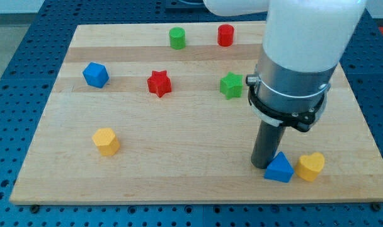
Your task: Slide yellow right a bit
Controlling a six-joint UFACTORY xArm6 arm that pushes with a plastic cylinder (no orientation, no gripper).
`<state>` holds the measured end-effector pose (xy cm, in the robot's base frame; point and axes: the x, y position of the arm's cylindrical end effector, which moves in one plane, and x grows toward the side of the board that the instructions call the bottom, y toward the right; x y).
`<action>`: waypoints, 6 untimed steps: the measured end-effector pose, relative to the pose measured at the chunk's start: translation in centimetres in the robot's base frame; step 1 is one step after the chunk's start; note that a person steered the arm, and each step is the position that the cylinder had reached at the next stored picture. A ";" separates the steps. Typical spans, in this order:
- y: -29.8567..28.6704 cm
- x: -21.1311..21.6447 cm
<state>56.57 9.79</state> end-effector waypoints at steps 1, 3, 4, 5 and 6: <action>-3.2 -1.1; -18.2 -7.3; -28.3 -9.0; -37.3 -6.3; -37.9 -5.3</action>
